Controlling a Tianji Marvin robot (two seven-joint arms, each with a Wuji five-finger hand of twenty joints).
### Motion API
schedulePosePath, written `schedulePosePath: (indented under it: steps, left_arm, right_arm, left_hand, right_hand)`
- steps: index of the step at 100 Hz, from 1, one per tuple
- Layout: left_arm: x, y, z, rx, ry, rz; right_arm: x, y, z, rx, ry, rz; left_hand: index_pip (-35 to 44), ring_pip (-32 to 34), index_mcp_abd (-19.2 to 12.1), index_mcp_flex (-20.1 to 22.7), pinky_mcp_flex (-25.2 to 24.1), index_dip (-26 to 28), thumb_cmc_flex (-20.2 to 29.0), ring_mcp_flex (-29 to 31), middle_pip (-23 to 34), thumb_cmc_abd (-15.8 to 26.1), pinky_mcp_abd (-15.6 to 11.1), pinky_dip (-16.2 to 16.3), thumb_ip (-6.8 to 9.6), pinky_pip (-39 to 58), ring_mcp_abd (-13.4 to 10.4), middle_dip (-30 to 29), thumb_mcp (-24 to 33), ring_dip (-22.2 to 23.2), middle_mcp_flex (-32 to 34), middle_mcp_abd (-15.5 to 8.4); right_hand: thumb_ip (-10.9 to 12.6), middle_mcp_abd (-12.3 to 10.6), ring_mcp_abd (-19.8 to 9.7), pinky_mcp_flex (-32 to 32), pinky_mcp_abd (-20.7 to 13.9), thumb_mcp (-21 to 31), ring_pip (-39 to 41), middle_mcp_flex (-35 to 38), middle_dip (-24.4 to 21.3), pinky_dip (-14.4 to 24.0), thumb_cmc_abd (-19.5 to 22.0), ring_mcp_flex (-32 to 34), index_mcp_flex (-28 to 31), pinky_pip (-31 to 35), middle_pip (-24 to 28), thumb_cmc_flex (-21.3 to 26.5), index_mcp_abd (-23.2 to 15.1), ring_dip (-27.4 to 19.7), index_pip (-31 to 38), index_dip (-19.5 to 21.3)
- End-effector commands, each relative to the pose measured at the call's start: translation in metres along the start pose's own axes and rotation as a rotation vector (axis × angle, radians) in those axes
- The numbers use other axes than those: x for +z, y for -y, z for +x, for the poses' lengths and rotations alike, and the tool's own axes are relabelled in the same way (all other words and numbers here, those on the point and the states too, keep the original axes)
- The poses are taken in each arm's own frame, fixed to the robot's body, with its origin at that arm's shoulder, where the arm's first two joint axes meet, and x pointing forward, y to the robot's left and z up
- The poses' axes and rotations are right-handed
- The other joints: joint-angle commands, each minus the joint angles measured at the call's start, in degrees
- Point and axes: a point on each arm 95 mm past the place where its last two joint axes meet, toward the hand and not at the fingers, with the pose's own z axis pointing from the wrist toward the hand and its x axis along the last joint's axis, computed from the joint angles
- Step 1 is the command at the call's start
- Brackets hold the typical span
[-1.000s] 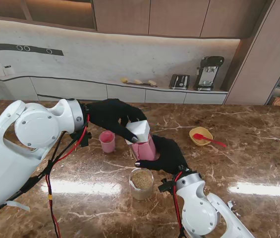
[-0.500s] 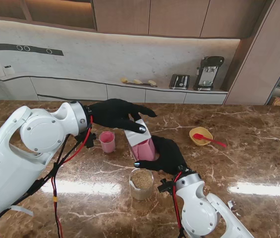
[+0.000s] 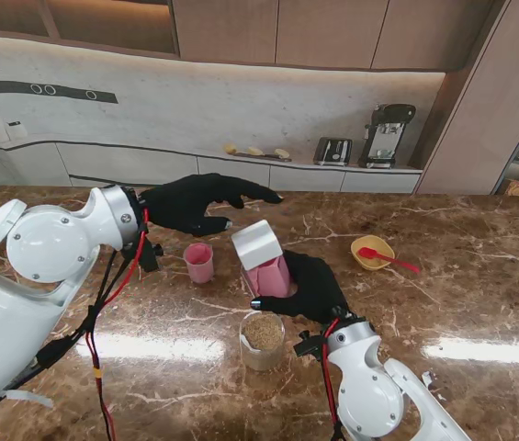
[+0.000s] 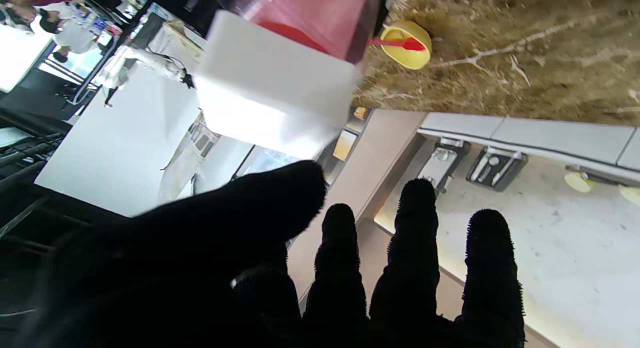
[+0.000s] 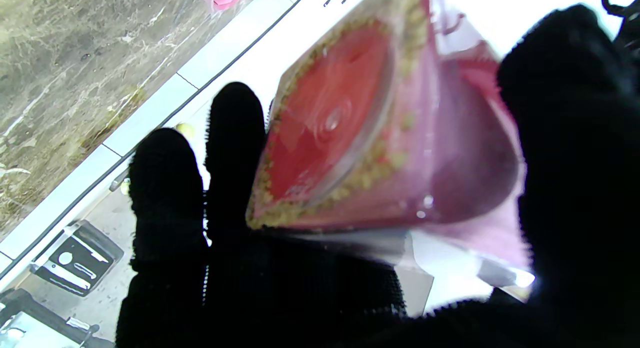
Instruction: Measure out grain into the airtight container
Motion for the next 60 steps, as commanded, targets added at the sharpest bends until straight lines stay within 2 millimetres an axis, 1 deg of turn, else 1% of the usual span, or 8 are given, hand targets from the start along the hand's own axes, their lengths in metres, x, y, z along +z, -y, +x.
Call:
schedulePosePath:
  steps: [1,8,17,22,30,36,51,60]
  left_arm:
    - [-0.0021,-0.0025,0.0005,-0.003,0.018,-0.045]
    - [-0.005,-0.0024,0.0026,-0.023,0.023,-0.135]
    - [-0.0047,-0.0032,0.0049,-0.013,0.022,-0.191]
    - [-0.004,-0.0036,0.0059,-0.003,0.02,-0.211]
    - [-0.0018,-0.0048,0.0064,0.009,0.011,-0.221]
    - [-0.0012,-0.005,0.0071,0.016,0.008,-0.235]
    - [-0.0003,-0.0051,0.0092,0.046,-0.008,-0.257]
    - [0.0001,-0.0052,0.0099,0.068,-0.007,-0.266]
  right_arm:
    - [-0.0029,0.0035,-0.0008,0.008,0.014,0.011]
    - [-0.0028,0.0037,-0.0005,0.007,0.013,0.012]
    - [-0.0028,0.0047,0.0002,0.008,0.012,0.012]
    - [-0.0032,0.0054,0.0009,0.008,0.01,0.011]
    - [-0.0041,0.0063,0.0018,0.005,0.006,0.014]
    - [-0.0043,0.0067,0.0023,0.003,0.004,0.018]
    - [-0.0037,0.0069,0.0037,-0.001,0.0,0.022]
    - [-0.0032,0.0069,0.0044,-0.003,-0.003,0.022]
  left_hand:
    - [-2.5,-2.5,-4.7,-1.6,-1.6,-3.6,4.7,-3.6,-0.7,-3.0,0.5,-0.2,0.03,-3.3,-2.5,-1.2,3.6,-2.0,-4.7,-2.1]
    - [-5.5,-3.0,-4.5,-7.1,-3.4,-6.6,9.9,-6.8,-0.6,-1.3,-1.3,-1.2,-1.6,-6.4,-3.1,-1.4,-0.9,-2.7,-9.9,-2.4]
    - [-7.5,-2.9,-4.5,-10.3,-3.7,-8.2,9.9,-7.3,-0.4,0.6,-1.5,-1.2,-2.69,-7.8,-2.2,-1.2,-4.9,-2.8,-13.2,-1.0]
    - [-8.0,-2.7,-4.5,-11.1,-3.9,-8.6,10.1,-7.3,-0.3,1.2,-1.8,-1.3,-3.07,-8.5,-2.3,-1.2,-6.1,-2.8,-13.8,-1.0]
    - [-7.7,-2.1,-4.0,-10.1,-3.7,-8.4,9.4,-6.3,0.2,1.7,-1.5,-1.1,-3.28,-8.8,-2.1,-0.8,-7.3,-2.4,-13.1,-0.6]
    - [-6.5,-1.3,-3.2,-9.2,-3.6,-6.2,7.4,-5.8,0.8,2.5,-1.4,-0.4,-3.36,-9.7,-2.4,0.5,-9.4,-1.3,-12.7,-0.5]
    - [2.5,0.3,-0.2,-7.1,-3.0,5.6,4.6,-4.2,3.0,3.1,-1.3,1.7,-2.35,-9.7,-4.5,5.8,-13.6,3.4,-11.1,-1.2]
    - [5.2,0.8,1.9,-8.4,-2.2,10.2,2.9,-3.7,4.0,2.6,-1.4,2.9,-1.97,-9.1,-4.2,8.2,-15.4,5.5,-10.6,-1.5]
  right_hand:
    - [2.0,-7.4,-4.9,0.2,-1.7,17.0,1.3,5.5,2.8,1.0,12.6,2.5,7.3,2.6,7.3,11.6,-14.1,0.1,11.3,3.7]
    - [2.0,-7.5,-4.9,0.2,-1.8,17.0,1.3,5.5,2.8,1.0,12.6,2.5,7.3,2.7,7.3,11.6,-14.1,0.1,11.3,3.7]
    - [2.0,-7.4,-4.9,0.0,-1.8,17.1,1.3,5.3,2.8,1.1,12.7,2.4,7.2,2.7,7.2,11.6,-14.1,0.1,11.2,3.6]
    - [1.9,-7.5,-4.9,-0.1,-1.9,17.1,1.3,5.3,2.8,1.1,12.8,2.3,7.2,2.7,7.2,11.6,-14.1,0.1,11.2,3.6]
    - [1.9,-7.5,-4.9,-0.1,-1.9,17.1,1.3,5.3,2.8,1.1,12.8,2.3,7.2,2.7,7.2,11.6,-14.1,0.1,11.2,3.6]
    - [1.9,-7.4,-4.9,-0.2,-1.9,17.1,1.3,5.3,2.8,1.1,12.8,2.2,7.2,2.6,7.2,11.5,-14.0,0.1,11.2,3.6]
    - [1.9,-7.5,-4.9,-0.5,-1.8,17.1,1.2,5.2,2.7,1.2,12.9,2.0,7.2,2.4,7.2,11.4,-14.0,0.1,11.2,3.6]
    - [1.9,-7.5,-4.9,-0.5,-1.8,17.1,1.1,5.1,2.7,1.2,13.0,2.0,7.1,2.4,7.1,11.3,-14.1,0.1,11.2,3.5]
